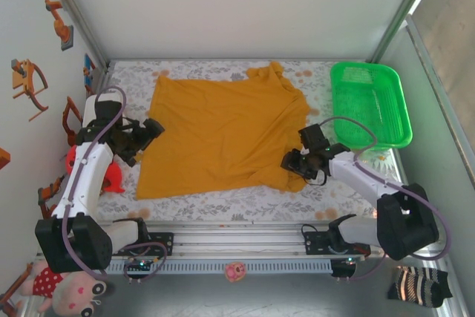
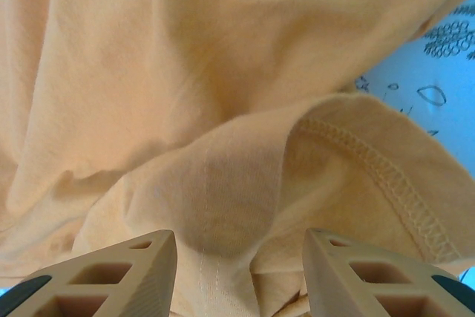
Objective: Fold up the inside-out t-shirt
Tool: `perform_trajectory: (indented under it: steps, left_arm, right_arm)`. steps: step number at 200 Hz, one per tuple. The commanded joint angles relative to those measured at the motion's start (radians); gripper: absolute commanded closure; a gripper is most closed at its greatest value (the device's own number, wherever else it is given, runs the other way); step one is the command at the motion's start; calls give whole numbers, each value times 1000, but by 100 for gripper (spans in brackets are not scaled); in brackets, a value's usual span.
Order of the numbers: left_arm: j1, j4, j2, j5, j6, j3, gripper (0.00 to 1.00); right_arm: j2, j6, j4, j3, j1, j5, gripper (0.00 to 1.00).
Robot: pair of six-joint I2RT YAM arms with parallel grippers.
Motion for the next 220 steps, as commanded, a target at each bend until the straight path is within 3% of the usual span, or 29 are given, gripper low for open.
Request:
perform_trajectory:
  steps: [1,62,99,114,134,163,220]
  left_arm:
    - [3,-19,-17,4,25,-15,1]
    - [7,-17,-19,5,29,-22,1]
    - [8,-17,-22,8,30,-20,1]
    - [9,-17,-20,8,30,-20,1]
    - [9,-16,-19,10,28,-20,1]
    - [13,-31,-27,11,31,-14,1]
    - [17,-141,-77,-61,41,-13,2]
  right_arm:
    - [29,-41,-26,49,-10,50,53]
    - [105,-58,9,86,-30,27,56]
    - [99,-43,36,65,-34,4,64]
    - [81,-35,44,52,-36,-2,74]
    - [41,-24,46,35,-41,-12,100]
    - [-63,-5,-23,38,-52,-25,100]
    - [-325,21,-337,134,-53,-21,100]
